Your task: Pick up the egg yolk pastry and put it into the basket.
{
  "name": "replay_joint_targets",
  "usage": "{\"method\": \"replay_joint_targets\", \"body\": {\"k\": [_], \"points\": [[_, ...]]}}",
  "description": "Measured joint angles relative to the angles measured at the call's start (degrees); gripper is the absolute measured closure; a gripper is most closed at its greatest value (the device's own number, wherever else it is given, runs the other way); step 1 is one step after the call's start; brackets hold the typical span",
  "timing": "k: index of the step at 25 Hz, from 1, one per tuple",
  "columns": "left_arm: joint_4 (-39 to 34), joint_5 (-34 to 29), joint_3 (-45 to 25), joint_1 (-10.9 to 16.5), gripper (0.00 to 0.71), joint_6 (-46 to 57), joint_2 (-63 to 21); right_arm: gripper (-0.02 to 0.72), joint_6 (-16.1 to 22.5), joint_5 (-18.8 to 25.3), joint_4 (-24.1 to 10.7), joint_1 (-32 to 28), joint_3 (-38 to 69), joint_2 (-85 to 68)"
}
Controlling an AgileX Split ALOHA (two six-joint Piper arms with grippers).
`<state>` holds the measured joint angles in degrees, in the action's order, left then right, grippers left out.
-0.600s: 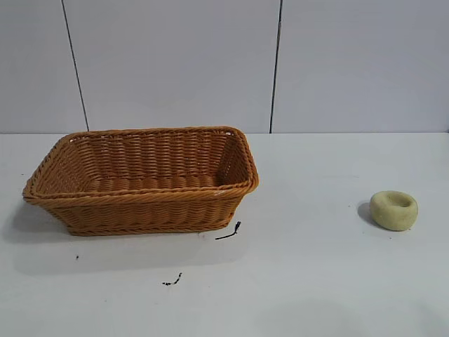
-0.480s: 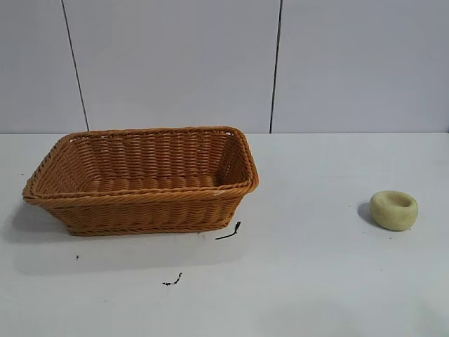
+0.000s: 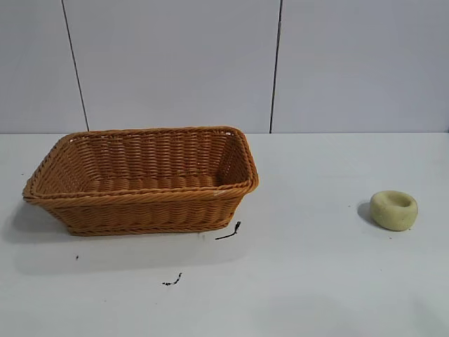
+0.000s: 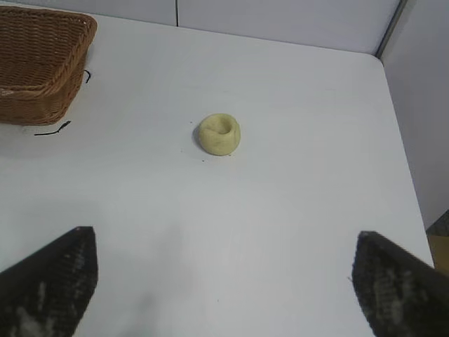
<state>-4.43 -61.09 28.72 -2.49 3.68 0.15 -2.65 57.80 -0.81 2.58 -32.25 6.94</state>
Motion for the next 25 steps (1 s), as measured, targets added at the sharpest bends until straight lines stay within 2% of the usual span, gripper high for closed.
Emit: {"method": "replay_joint_targets", "body": {"k": [6, 14, 25], "points": [[0.0, 0.0, 0.0, 0.0, 0.014, 0.0, 0.0, 0.019, 0.28, -0.36, 0.0, 0.0, -8.98, 24.49], [0.0, 0.0, 0.0, 0.0, 0.014, 0.0, 0.0, 0.019, 3.71, -0.75, 0.0, 0.0, -23.16, 57.36], [0.0, 0.0, 0.0, 0.0, 0.014, 0.0, 0.0, 0.019, 3.88, -2.09, 0.07, 0.0, -43.79, 93.11]]}}
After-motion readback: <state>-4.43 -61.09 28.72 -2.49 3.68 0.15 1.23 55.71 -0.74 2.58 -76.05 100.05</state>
